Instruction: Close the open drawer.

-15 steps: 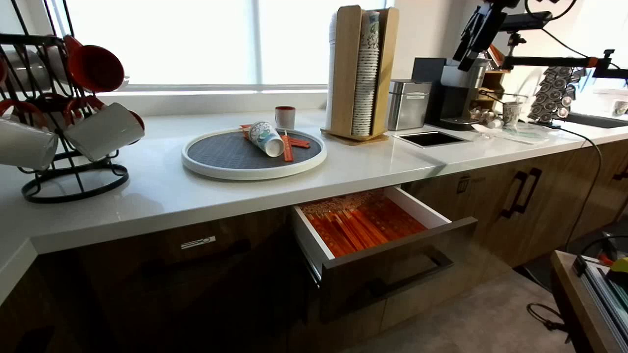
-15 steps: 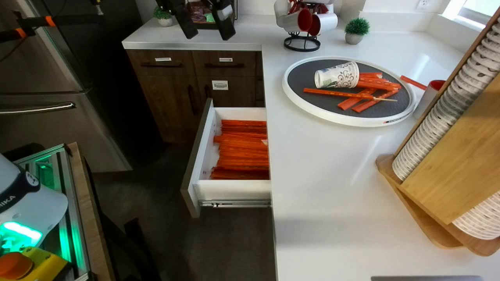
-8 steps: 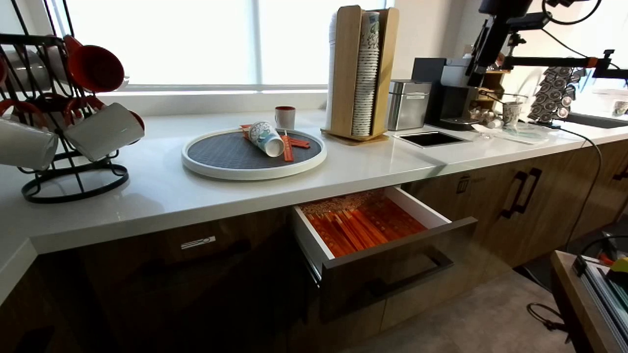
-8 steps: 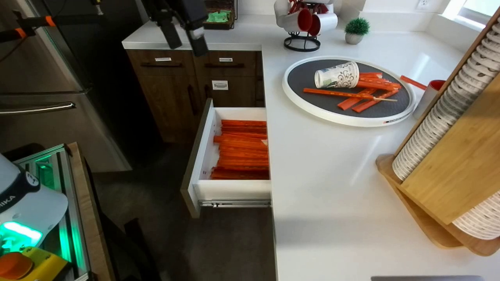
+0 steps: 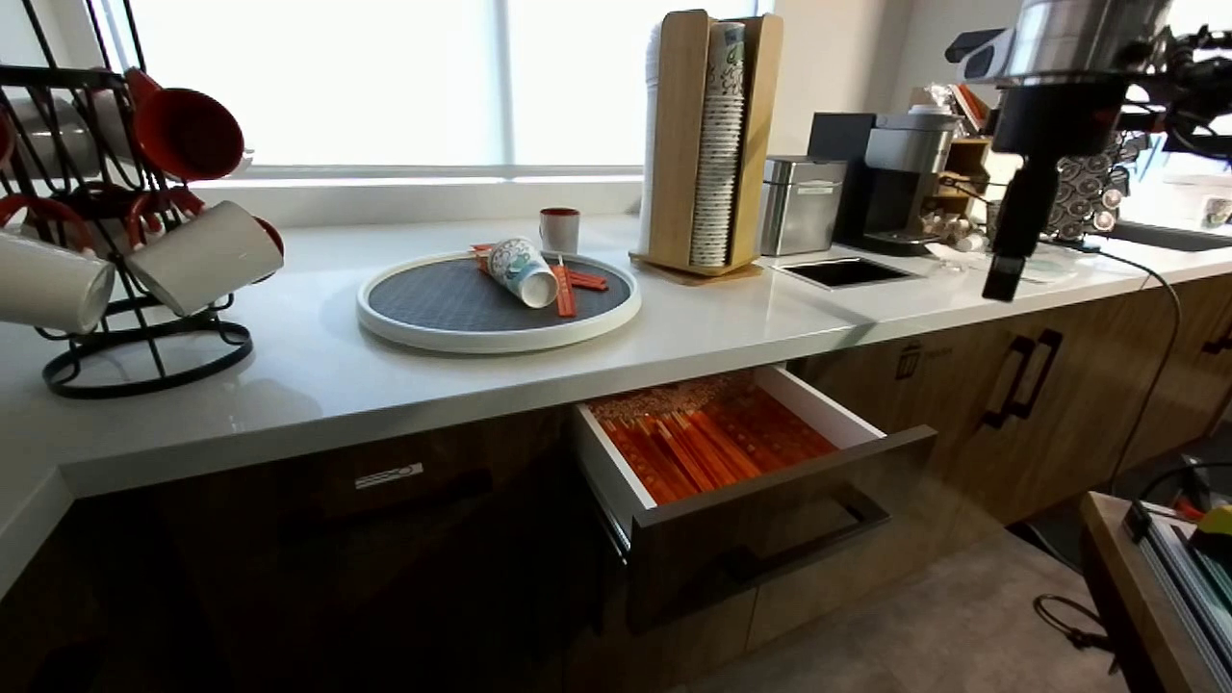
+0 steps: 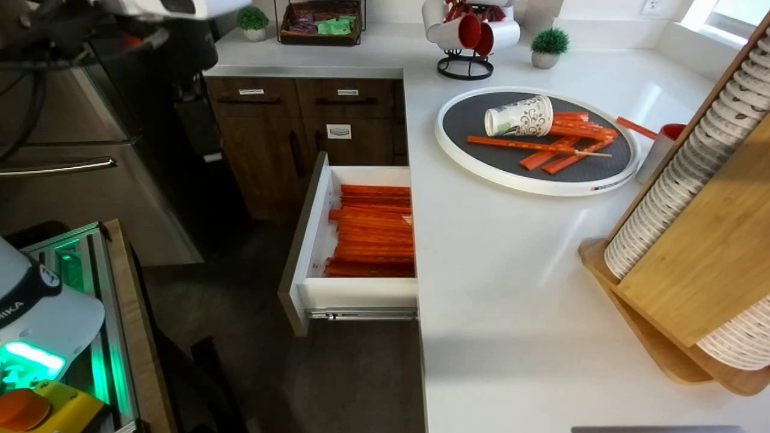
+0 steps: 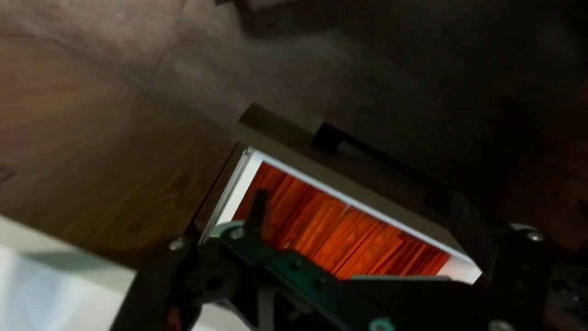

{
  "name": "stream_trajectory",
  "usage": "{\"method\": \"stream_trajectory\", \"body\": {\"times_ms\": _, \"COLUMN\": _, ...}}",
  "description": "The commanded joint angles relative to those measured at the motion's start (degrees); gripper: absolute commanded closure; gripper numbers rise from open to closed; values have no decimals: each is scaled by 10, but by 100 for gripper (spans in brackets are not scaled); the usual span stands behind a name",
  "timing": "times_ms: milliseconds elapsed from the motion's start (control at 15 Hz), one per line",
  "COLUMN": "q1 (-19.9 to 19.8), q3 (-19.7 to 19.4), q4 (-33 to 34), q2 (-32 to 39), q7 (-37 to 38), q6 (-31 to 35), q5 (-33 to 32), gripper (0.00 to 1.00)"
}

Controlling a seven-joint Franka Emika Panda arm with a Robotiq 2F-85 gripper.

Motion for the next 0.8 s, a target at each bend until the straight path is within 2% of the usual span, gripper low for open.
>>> {"method": "stream_trajectory", "body": {"times_ms": 0, "q1": 1, "q3": -1, "q4": -25, "q2": -6, "q7": -6, "q6": -1, "q5": 27, "gripper": 0}}
{"method": "stream_trajectory", "body": {"times_ms": 133, "q1": 7, "q3": -9, "q4": -54, "q2": -13, "q7": -13, "q6": -1, "q5": 49, "gripper": 0}}
{"method": "stream_trajectory", "body": {"times_ms": 400, "q1": 9, "q3": -5, "q4": -51, "q2": 2, "q7": -2, "q6": 4, "q5": 56, "gripper": 0}}
{"method": "stream_trajectory", "body": {"times_ms": 733, "q1": -2, "q3": 46, "q4": -38, "q2": 81, "q7": 148, "q6": 101, "q5": 74, "gripper": 1}}
